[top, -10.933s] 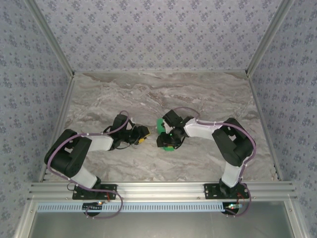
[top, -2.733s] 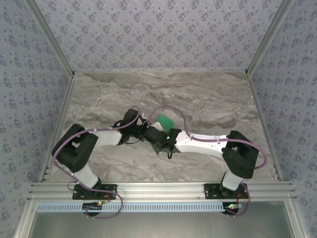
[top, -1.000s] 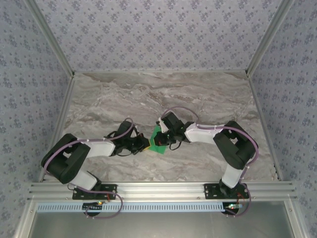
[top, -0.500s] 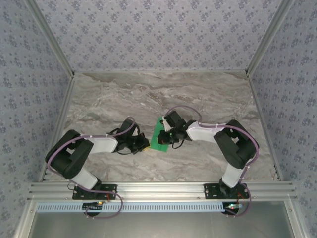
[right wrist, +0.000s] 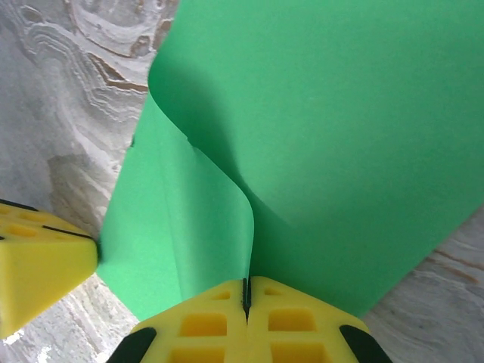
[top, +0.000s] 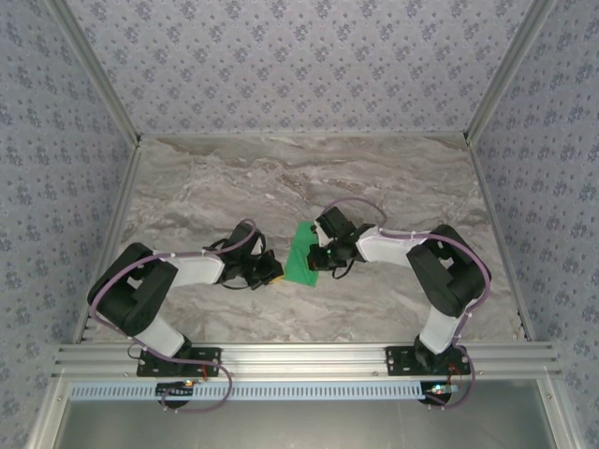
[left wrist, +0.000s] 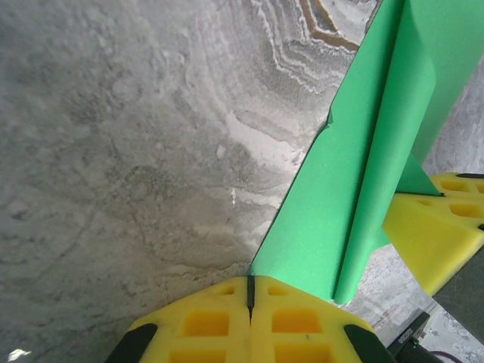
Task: Fold a paper plane with a square sheet of paper (pick it up from the middle)
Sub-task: Fold the triangle a second time at the center of the table.
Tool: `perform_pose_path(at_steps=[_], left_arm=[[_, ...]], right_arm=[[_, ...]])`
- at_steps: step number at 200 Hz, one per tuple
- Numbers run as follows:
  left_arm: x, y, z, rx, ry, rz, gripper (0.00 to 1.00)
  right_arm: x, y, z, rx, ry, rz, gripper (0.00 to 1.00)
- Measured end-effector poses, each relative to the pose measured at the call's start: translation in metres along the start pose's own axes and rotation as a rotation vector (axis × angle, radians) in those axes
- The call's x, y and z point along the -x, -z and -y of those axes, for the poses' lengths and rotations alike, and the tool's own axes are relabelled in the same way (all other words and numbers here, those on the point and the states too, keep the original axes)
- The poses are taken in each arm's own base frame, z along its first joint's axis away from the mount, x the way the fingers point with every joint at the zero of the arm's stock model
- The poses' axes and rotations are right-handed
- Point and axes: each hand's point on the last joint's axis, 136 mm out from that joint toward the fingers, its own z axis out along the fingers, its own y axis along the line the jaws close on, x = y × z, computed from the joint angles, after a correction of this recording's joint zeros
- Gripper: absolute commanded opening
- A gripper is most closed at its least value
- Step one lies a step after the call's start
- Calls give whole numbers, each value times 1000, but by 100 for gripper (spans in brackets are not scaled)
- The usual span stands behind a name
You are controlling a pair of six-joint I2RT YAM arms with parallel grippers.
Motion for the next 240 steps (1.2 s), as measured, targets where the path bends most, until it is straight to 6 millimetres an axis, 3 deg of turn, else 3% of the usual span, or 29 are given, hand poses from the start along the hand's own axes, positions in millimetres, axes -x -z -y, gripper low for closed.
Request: perform_pose_path(at_steps=[197, 240], left_arm=[[1, 0, 2, 5, -21, -4, 0], [11, 16, 36, -104, -97, 58, 0]], right_arm=[[6, 8, 15, -36, -3, 16, 3], [0, 5, 10, 4, 39, -19, 3]])
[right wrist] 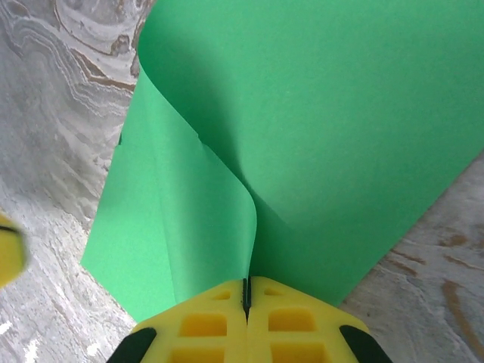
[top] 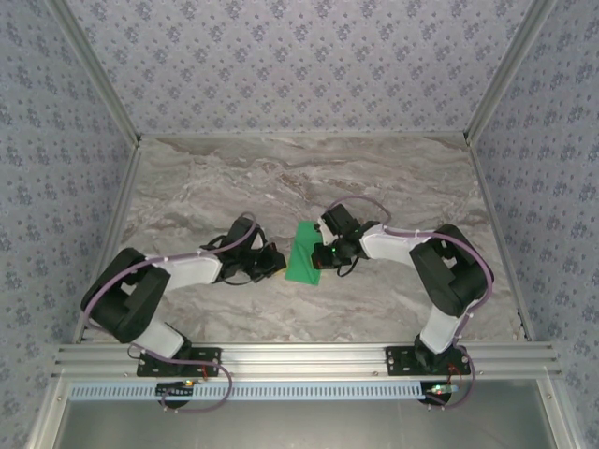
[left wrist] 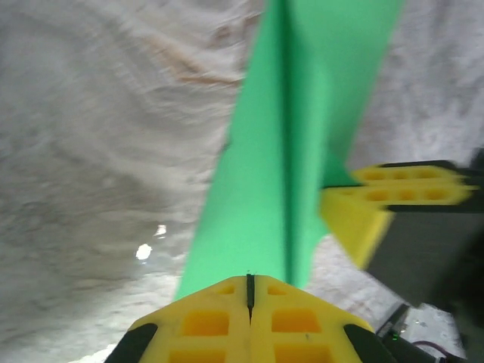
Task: Fold a paper plane with a square sheet of paper (pick it up from the middle)
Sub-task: Fold the triangle a second time at the center of the table.
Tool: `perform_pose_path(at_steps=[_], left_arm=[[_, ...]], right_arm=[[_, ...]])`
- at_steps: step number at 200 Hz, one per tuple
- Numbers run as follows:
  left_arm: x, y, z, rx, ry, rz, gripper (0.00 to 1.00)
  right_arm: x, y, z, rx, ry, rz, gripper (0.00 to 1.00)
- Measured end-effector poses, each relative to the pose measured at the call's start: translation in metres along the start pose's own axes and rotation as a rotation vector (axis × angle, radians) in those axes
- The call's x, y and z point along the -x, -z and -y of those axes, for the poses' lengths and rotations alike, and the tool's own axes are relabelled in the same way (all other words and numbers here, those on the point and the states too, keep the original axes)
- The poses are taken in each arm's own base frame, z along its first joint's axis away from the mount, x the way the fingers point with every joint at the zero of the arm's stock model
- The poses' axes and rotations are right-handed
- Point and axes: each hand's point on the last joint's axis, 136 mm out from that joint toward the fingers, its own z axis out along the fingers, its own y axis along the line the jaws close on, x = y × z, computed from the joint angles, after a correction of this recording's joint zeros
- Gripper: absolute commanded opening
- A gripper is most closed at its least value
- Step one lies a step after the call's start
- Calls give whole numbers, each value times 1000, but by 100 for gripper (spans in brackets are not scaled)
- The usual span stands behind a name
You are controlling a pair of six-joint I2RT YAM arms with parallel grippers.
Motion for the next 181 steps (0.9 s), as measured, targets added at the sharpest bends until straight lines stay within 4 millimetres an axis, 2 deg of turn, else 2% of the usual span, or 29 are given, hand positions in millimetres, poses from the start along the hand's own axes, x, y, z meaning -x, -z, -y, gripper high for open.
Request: perform_pose_path(at_steps=[24, 51, 81, 112, 139, 181], left_arm=[[8, 2, 20, -44, -40, 22, 0], [11, -10, 26, -43, -57, 6, 0], [10, -28, 17, -4, -46, -29, 0], [4, -38, 0, 44, -21, -62, 0], [0, -40, -7, 68, -8, -76, 0], [-1, -40, -8, 71, -6, -79, 0]], right_arm=[[-1, -1, -2, 12, 22, -9, 3], [-2, -1, -2, 17, 37, -11, 3], [-1, -1, -2, 17, 40, -10, 3], [-1, 0, 0, 16, 38, -10, 3], [0, 1, 4, 12, 35, -9, 3], [2, 3, 8, 5, 32, -9, 3]])
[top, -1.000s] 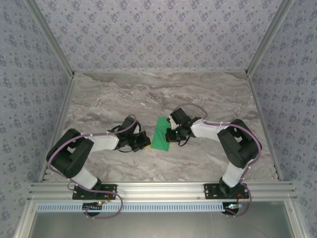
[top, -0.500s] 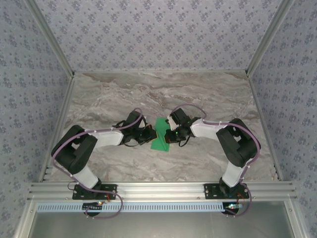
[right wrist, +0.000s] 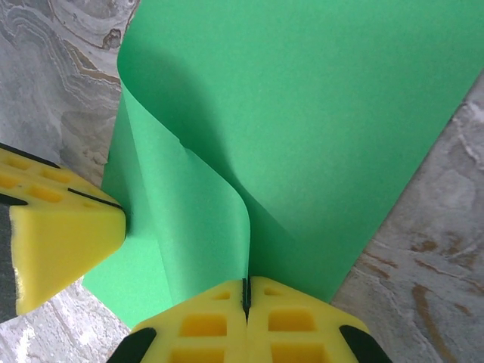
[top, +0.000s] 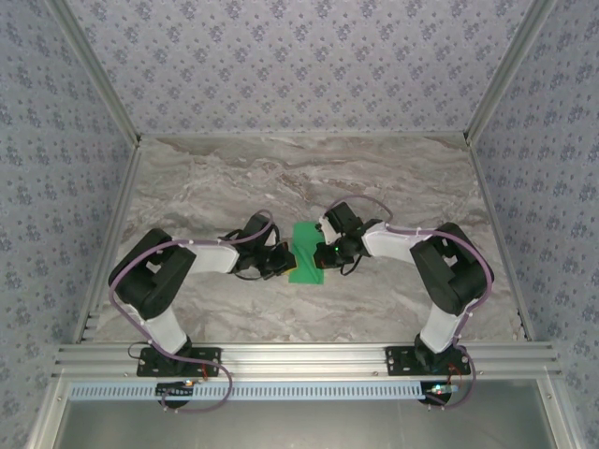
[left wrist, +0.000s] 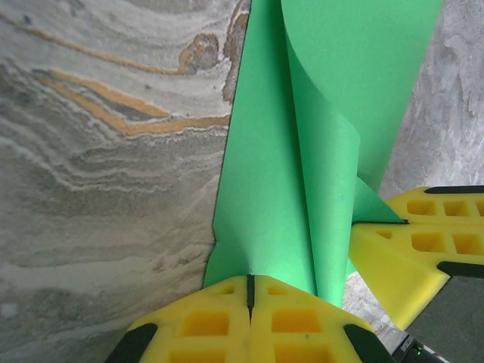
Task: Fold a paper plane with a square sheet of paper (pick it up from the middle)
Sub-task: Fold the triangle a second time at the center of the table.
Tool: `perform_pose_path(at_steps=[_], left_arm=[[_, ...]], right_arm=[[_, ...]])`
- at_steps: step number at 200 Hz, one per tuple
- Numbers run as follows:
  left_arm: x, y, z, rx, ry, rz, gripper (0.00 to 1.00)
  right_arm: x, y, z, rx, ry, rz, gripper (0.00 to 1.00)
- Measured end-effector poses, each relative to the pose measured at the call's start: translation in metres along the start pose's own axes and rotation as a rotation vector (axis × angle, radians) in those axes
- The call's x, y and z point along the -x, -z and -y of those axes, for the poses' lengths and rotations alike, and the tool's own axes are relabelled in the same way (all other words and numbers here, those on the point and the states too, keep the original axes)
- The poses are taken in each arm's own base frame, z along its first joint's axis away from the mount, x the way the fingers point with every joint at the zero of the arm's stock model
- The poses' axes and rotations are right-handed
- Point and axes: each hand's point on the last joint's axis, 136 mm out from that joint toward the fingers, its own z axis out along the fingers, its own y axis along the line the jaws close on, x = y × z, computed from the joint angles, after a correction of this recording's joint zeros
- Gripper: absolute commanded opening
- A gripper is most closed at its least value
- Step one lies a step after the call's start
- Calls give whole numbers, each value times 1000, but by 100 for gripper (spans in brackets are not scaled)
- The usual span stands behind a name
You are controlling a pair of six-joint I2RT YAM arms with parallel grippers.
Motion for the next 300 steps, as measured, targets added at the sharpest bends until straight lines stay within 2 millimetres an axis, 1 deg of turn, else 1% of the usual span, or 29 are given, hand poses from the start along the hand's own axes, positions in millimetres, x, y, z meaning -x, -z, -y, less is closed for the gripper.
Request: perform_pose_path(at_steps=[74, 136, 173, 202, 224, 250, 300], left_arm=[[-1, -1, -1, 12, -8, -12, 0], [-2, 0, -1, 26, -22, -21, 0], [-2, 0, -2, 33, -22, -26, 0], [-2, 0, -2, 34, -27, -27, 0], [-2, 0, -2, 34, -27, -27, 0], [-2, 0, -2, 34, -27, -27, 0], [-2, 0, -2, 34, -27, -27, 0]], right_arm=[[3, 8, 10, -31, -12, 8, 3], [10, 14, 3, -17, 39, -3, 4], [12, 9, -2, 10, 78, -35, 4], [9, 4, -3, 21, 102, -69, 4], [7, 4, -3, 23, 117, -82, 4], [10, 5, -5, 23, 131, -81, 4], [13, 2, -1, 14, 132, -91, 4]])
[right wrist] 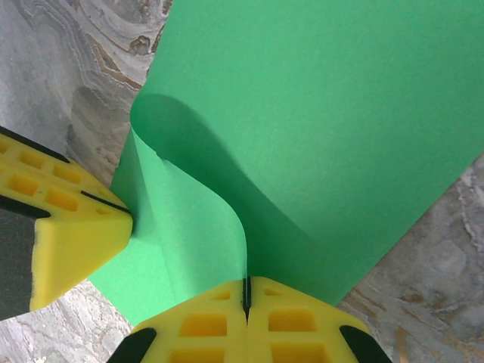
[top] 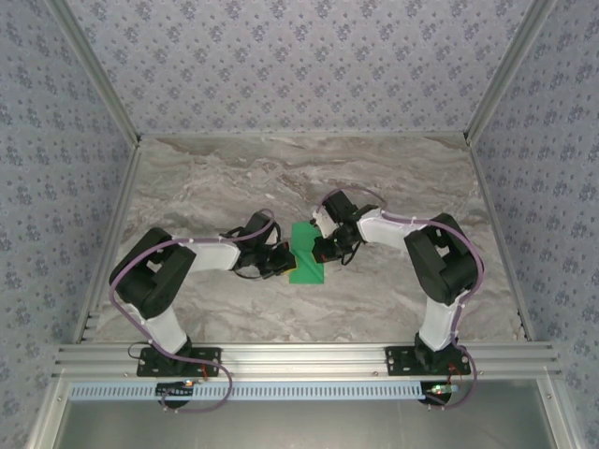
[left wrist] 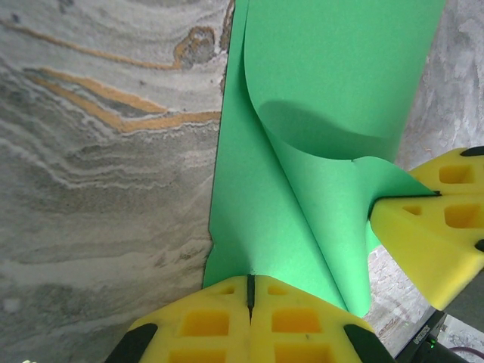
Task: Fold a paper plane with a square sheet of paper (pick it up from the middle)
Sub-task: Fold the triangle a second time at the center of the table.
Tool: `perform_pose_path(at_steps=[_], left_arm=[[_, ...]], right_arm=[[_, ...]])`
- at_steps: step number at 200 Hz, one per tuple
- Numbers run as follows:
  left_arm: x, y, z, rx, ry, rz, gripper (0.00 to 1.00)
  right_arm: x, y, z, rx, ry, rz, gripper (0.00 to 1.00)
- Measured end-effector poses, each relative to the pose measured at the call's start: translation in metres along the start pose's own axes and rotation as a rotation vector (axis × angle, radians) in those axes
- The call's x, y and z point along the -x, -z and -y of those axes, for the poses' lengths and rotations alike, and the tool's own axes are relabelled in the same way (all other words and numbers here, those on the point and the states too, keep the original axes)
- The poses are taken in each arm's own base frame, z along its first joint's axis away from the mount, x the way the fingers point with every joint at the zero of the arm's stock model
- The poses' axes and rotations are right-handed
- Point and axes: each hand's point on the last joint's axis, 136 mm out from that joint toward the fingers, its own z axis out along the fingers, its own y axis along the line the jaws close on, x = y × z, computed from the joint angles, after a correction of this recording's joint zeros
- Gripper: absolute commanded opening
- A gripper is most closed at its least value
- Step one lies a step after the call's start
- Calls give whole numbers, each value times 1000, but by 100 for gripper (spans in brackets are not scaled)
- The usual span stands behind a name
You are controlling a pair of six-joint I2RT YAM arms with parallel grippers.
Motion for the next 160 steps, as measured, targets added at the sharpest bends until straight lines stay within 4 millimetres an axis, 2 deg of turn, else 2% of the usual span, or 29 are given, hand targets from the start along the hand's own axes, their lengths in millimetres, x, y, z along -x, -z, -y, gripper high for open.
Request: perform_pose_path(at_steps=[121, 135, 160], left_arm=[[1, 1, 1, -3, -10, 2, 0], [2, 4, 6, -15, -18, 12, 2], [10, 17, 26, -71, -52, 61, 3]], right_arm=[[0, -4, 6, -10, -11, -10, 4], [0, -4, 5, -11, -11, -11, 4], [1, -4, 6, -11, -12, -12, 4]])
